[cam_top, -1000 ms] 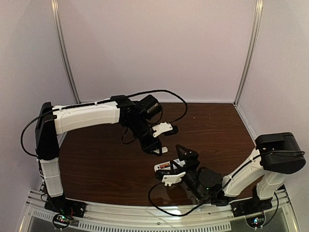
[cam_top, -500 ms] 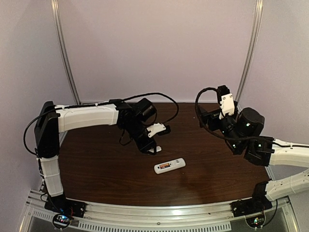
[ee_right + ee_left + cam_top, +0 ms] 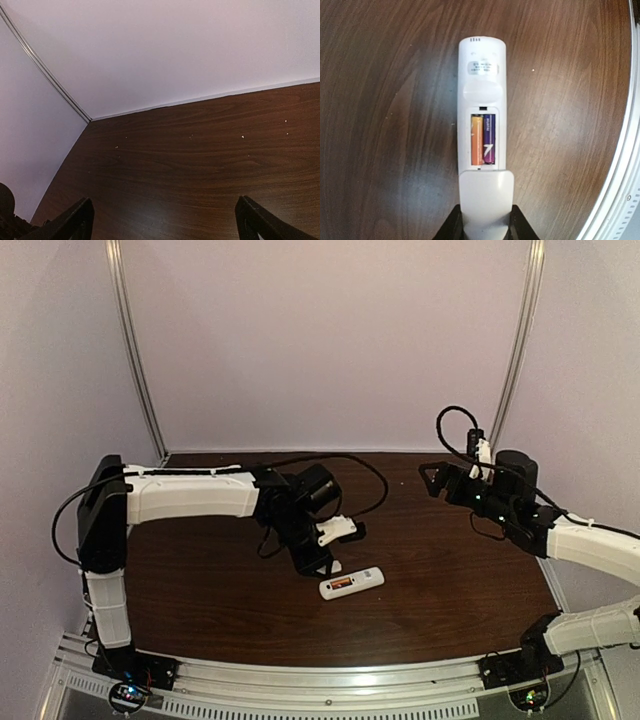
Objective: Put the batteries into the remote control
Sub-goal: Load the battery cover onto the remote control without the battery cover, then press the battery cover on the remote control.
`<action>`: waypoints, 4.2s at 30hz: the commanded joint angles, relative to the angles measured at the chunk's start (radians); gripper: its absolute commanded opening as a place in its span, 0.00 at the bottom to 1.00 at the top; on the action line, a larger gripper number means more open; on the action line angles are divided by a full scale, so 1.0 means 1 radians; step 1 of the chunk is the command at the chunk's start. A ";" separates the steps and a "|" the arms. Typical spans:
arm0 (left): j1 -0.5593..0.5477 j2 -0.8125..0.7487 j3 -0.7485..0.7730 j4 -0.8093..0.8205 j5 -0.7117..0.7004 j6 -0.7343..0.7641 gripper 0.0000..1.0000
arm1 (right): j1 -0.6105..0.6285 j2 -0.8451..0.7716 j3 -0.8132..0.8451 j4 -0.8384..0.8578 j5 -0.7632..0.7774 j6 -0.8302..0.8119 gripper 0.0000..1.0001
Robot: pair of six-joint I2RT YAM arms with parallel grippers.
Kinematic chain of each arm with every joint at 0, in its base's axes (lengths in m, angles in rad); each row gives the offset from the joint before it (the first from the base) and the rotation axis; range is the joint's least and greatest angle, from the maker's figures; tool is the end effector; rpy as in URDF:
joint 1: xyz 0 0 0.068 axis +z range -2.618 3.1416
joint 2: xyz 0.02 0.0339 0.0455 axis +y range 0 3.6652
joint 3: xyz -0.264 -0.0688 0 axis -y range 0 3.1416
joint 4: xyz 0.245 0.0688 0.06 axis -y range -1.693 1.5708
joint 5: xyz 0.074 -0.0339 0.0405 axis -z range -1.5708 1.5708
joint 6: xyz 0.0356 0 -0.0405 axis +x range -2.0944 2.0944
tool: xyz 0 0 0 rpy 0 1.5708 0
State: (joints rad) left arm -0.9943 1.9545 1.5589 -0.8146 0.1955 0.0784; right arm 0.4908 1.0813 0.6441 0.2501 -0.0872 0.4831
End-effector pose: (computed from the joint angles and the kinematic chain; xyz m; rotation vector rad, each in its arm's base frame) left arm 0.2158 -0.3445 0.2173 1.5080 2.4365 -0.4829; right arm 0.2197 0.1209 0.2768 -0.0729 1.8227 0.7770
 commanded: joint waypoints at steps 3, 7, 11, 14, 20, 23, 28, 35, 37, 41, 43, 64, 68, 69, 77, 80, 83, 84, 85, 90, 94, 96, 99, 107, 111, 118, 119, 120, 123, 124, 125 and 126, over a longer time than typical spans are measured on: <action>-0.041 0.086 0.056 -0.023 -0.061 0.025 0.22 | -0.143 0.109 -0.033 0.070 -0.417 0.232 1.00; -0.055 0.128 0.092 -0.047 -0.083 0.036 0.22 | -0.179 0.159 -0.041 0.102 -0.508 0.254 1.00; -0.056 0.158 0.130 -0.062 -0.102 0.043 0.22 | -0.180 0.181 -0.030 0.069 -0.517 0.230 1.00; -0.056 0.188 0.170 -0.087 -0.110 0.055 0.22 | -0.181 0.197 -0.029 0.074 -0.531 0.227 1.00; -0.059 0.237 0.227 -0.127 -0.110 0.072 0.23 | -0.182 0.216 -0.025 0.079 -0.546 0.222 1.00; -0.061 0.244 0.234 -0.130 -0.100 0.072 0.23 | -0.182 0.226 -0.025 0.084 -0.550 0.219 1.00; -0.061 0.260 0.250 -0.134 -0.096 0.070 0.23 | -0.181 0.242 -0.024 0.095 -0.562 0.221 1.00; -0.062 0.279 0.275 -0.145 -0.080 0.065 0.24 | -0.182 0.254 -0.030 0.100 -0.565 0.218 1.00; -0.063 0.284 0.283 -0.149 -0.076 0.063 0.24 | -0.182 0.253 -0.032 0.104 -0.566 0.219 1.00; -0.066 0.290 0.288 -0.154 -0.063 0.062 0.24 | -0.183 0.255 -0.029 0.107 -0.569 0.218 1.00; -0.066 0.294 0.290 -0.155 -0.061 0.059 0.24 | -0.184 0.255 -0.026 0.103 -0.569 0.215 1.00; -0.069 0.325 0.318 -0.179 -0.060 0.040 0.30 | -0.187 0.259 -0.030 0.104 -0.570 0.211 1.00; -0.069 0.331 0.325 -0.185 -0.061 0.035 0.32 | -0.187 0.258 -0.030 0.103 -0.568 0.212 1.00; -0.069 0.335 0.327 -0.185 -0.063 0.030 0.33 | -0.187 0.259 -0.029 0.104 -0.568 0.212 1.00; -0.069 0.345 0.342 -0.193 -0.072 0.018 0.37 | -0.186 0.259 -0.032 0.101 -0.569 0.208 1.00; -0.069 0.346 0.346 -0.198 -0.066 0.018 0.38 | -0.186 0.260 -0.031 0.102 -0.570 0.209 1.00; -0.069 0.346 0.350 -0.197 -0.066 0.017 0.38 | -0.187 0.261 -0.030 0.103 -0.571 0.208 1.00; -0.069 0.346 0.352 -0.197 -0.068 0.017 0.38 | -0.186 0.261 -0.031 0.104 -0.571 0.207 1.00; -0.069 0.345 0.354 -0.198 -0.069 0.015 0.39 | -0.187 0.261 -0.030 0.103 -0.573 0.206 1.00; -0.058 0.327 0.380 -0.196 -0.065 -0.013 0.47 | -0.188 0.252 -0.025 0.083 -0.573 0.192 1.00; -0.044 0.282 0.377 -0.174 -0.030 -0.032 0.57 | -0.190 0.237 -0.014 0.040 -0.562 0.163 1.00; -0.036 0.256 0.360 -0.157 -0.011 -0.039 0.60 | -0.190 0.232 -0.013 0.028 -0.560 0.152 1.00; -0.022 0.207 0.303 -0.114 0.014 -0.072 0.60 | -0.190 0.230 -0.011 0.014 -0.563 0.138 1.00; 0.086 0.017 -0.005 0.140 0.127 -0.238 0.47 | -0.187 0.288 -0.045 0.073 -0.642 0.173 0.94; 0.103 -0.028 -0.105 0.227 0.147 -0.289 0.41 | -0.167 0.324 -0.062 0.100 -0.685 0.181 0.90; 0.107 -0.123 -0.278 0.396 0.169 -0.365 0.39 | -0.106 0.364 -0.045 0.028 -0.720 0.090 0.88; 0.108 -0.136 -0.298 0.415 0.163 -0.375 0.40 | -0.099 0.364 -0.042 0.008 -0.714 0.071 0.88; 0.108 -0.147 -0.315 0.436 0.161 -0.377 0.45 | -0.089 0.359 -0.039 -0.014 -0.703 0.049 0.88; 0.107 -0.181 -0.363 0.511 0.170 -0.357 0.57 | -0.056 0.354 -0.008 -0.125 -0.616 -0.034 0.90; 0.105 -0.187 -0.369 0.535 0.172 -0.336 0.61 | -0.052 0.360 0.000 -0.148 -0.599 -0.043 0.90; 0.100 -0.188 -0.366 0.545 0.169 -0.311 0.64 | -0.052 0.367 0.002 -0.147 -0.591 -0.041 0.89; 0.094 -0.182 -0.359 0.553 0.161 -0.284 0.66 | -0.052 0.377 0.002 -0.142 -0.586 -0.033 0.89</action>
State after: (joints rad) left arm -0.8860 1.8027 1.2030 -0.4076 0.3511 -0.2642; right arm 0.4267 1.4448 0.6125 0.1848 -0.7433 0.5163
